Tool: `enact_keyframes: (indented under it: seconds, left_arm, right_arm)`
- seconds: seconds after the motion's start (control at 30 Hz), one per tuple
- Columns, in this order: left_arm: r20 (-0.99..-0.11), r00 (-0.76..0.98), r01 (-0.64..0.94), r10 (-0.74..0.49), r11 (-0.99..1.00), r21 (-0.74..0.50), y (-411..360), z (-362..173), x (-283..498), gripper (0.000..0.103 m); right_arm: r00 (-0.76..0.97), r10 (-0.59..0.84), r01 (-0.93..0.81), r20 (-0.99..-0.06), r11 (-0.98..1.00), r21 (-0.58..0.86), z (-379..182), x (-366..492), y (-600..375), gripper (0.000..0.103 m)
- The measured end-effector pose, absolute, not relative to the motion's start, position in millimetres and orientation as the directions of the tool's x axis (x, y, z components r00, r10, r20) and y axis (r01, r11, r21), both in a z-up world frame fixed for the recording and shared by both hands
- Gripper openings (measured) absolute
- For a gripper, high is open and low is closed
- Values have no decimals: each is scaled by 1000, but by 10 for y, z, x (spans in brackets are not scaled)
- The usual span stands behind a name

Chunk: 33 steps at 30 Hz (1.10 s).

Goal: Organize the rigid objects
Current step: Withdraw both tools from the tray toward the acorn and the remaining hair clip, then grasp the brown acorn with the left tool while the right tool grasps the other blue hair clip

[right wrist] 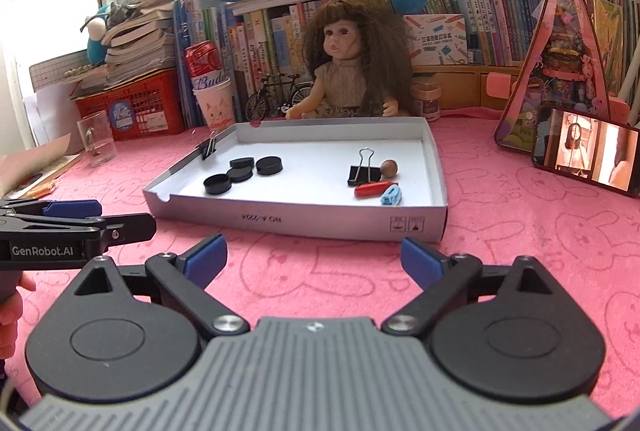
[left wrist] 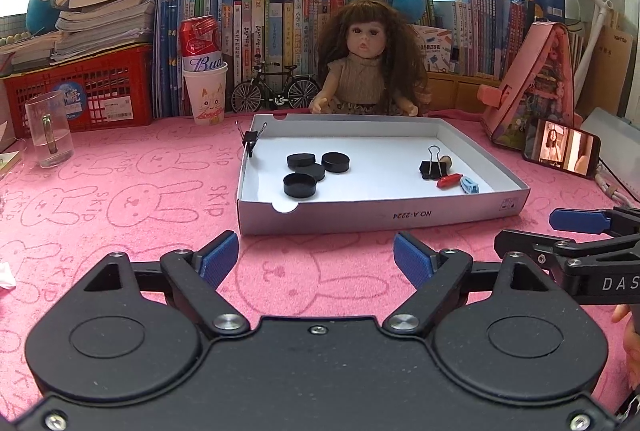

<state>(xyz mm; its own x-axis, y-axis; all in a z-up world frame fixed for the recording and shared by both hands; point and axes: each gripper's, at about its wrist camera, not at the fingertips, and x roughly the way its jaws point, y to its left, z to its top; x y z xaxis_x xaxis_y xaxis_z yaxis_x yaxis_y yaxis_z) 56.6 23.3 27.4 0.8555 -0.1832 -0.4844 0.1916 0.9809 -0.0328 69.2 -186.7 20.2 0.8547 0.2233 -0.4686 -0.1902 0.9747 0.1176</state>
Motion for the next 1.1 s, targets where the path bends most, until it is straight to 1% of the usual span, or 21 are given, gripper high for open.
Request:
enact_keyframes:
  seconds: [0.23,0.47,0.63,0.8,1.1]
  left_arm:
    - [-473,862,205,-184,979,-7,244,191,391,84]
    - [-475,862,179,-174,983,-34,328,105,296,84]
    - [-470,867,175,-168,984,-29,362,34,215,84]
    - [-463,869,171,-174,984,-48,399,-35,126,84]
    - [-438,888,154,-141,988,-6,420,-76,-29,84]
  right_arm:
    - [847,233,-207,-479,973,107,118,564,-1824,99]
    - [840,231,-207,-491,973,103,45,461,-1797,101]
    - [843,225,-204,-488,974,97,26,381,-1779,102]
    - [845,223,-212,-485,974,79,-13,278,-1732,103]
    - [843,216,-221,-493,974,50,-94,171,-1688,103]
